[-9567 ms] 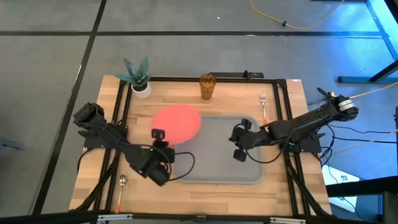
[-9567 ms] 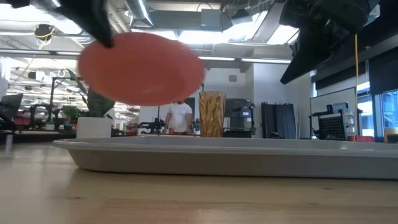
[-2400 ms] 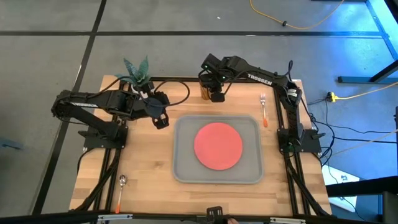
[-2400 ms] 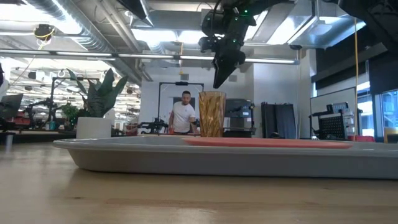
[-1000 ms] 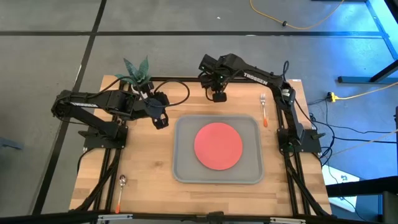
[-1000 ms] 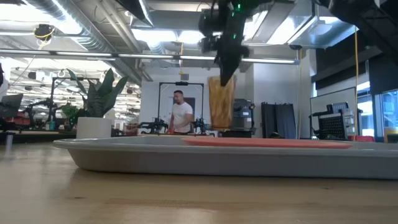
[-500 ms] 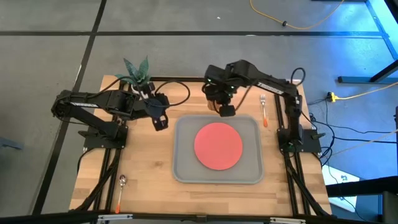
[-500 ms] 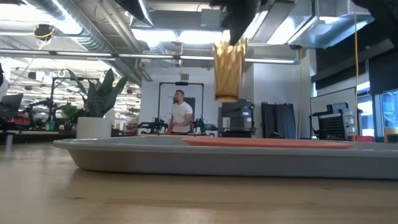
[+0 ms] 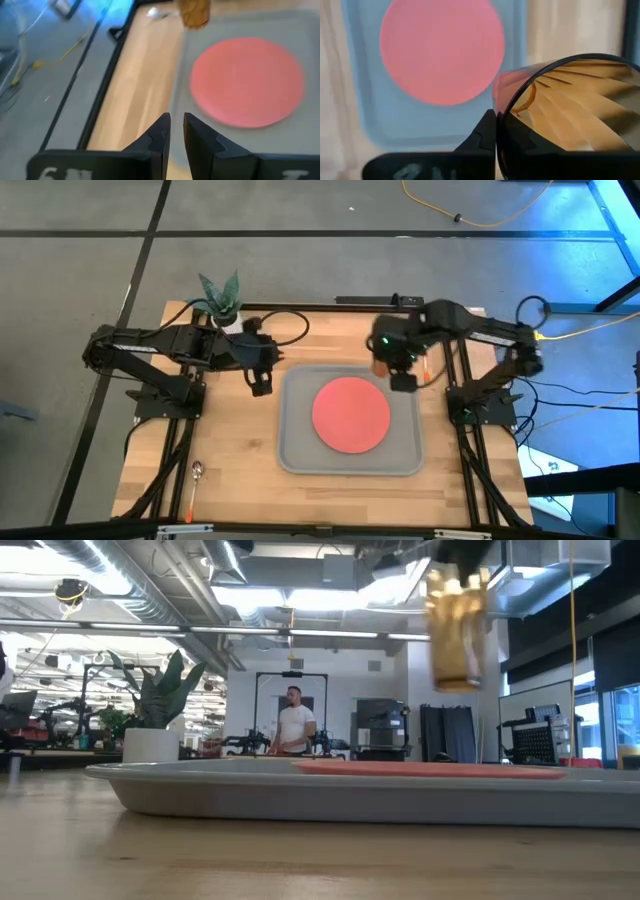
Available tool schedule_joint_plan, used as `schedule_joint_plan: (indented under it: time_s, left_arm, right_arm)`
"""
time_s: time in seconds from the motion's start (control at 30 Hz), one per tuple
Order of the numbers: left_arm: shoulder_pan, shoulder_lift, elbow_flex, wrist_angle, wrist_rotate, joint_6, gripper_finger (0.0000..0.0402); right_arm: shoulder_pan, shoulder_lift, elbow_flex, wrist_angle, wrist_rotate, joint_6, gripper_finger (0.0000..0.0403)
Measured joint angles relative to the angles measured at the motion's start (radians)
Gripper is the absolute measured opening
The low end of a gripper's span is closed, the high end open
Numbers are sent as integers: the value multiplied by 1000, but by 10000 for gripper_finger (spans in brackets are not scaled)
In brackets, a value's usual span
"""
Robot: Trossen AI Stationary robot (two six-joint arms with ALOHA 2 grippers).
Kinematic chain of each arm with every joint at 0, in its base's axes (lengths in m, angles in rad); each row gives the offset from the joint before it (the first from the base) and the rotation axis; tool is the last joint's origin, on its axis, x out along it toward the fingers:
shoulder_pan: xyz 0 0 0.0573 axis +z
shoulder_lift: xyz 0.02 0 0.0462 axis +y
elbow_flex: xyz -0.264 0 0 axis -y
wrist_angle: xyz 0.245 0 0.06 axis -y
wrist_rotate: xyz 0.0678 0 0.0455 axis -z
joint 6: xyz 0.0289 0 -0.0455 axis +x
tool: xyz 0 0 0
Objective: Pick and place plate/cup/fork/spoon on tray
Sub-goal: Put the drinking glass on the top right corner of the serving tray
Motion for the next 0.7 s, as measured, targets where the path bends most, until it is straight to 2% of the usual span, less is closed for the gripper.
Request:
schedule_joint_plan:
  time_s: [0.07, 0.33, 0.7]
  left_arm:
    - [3, 0, 0, 38, 29, 22, 47]
    - [5, 0, 0, 58, 30, 30, 47]
    - [6, 0, 0, 58, 29, 29, 47]
  right_arm:
    - [27, -55, -87, 37, 0, 41, 10]
    - [64, -207, -371, 114, 0, 206, 10]
    - [37, -236, -609, 282, -10, 173, 10]
